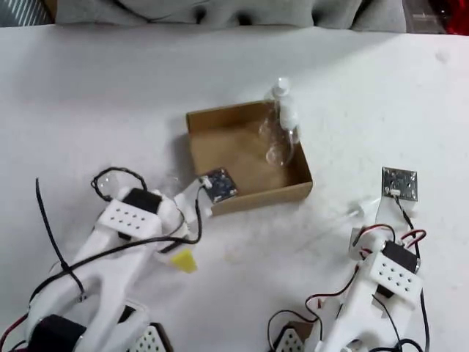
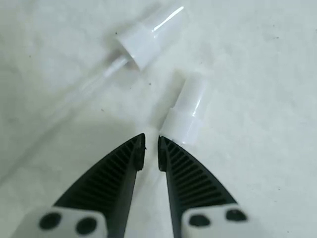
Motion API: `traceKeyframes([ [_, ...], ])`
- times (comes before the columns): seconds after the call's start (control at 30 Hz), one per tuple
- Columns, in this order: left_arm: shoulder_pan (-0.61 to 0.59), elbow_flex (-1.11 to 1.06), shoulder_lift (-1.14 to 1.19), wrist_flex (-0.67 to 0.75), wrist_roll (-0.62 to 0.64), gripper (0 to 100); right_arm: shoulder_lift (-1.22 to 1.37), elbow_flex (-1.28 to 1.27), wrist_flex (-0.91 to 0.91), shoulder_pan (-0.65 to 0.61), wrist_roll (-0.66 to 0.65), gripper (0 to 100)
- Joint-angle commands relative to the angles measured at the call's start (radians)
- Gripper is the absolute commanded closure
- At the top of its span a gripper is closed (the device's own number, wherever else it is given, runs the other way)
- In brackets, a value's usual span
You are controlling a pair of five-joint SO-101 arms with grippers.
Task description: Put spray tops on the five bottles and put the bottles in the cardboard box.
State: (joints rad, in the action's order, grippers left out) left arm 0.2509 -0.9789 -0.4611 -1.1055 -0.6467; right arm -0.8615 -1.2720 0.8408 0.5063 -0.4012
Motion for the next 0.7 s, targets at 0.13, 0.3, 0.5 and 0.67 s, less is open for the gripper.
traceKeyframes([
  [0.13, -0.007, 0.048, 0.065, 0.041, 0.008, 69, -0.019, 0.006, -0.012, -0.005, -0.009, 97.7],
  [0.3, -0.001, 0.043, 0.101, 0.048, -0.006, 82, -0.019, 0.006, -0.012, -0.005, -0.009, 97.7],
  [0.5, 0.001, 0.044, 0.11, 0.043, -0.04, 94, -0.019, 0.006, -0.012, -0.005, -0.008, 97.8],
  [0.67, 0.004, 0.052, 0.108, 0.041, 0.04, 94, -0.019, 0.006, -0.012, 0.002, -0.008, 98.1],
])
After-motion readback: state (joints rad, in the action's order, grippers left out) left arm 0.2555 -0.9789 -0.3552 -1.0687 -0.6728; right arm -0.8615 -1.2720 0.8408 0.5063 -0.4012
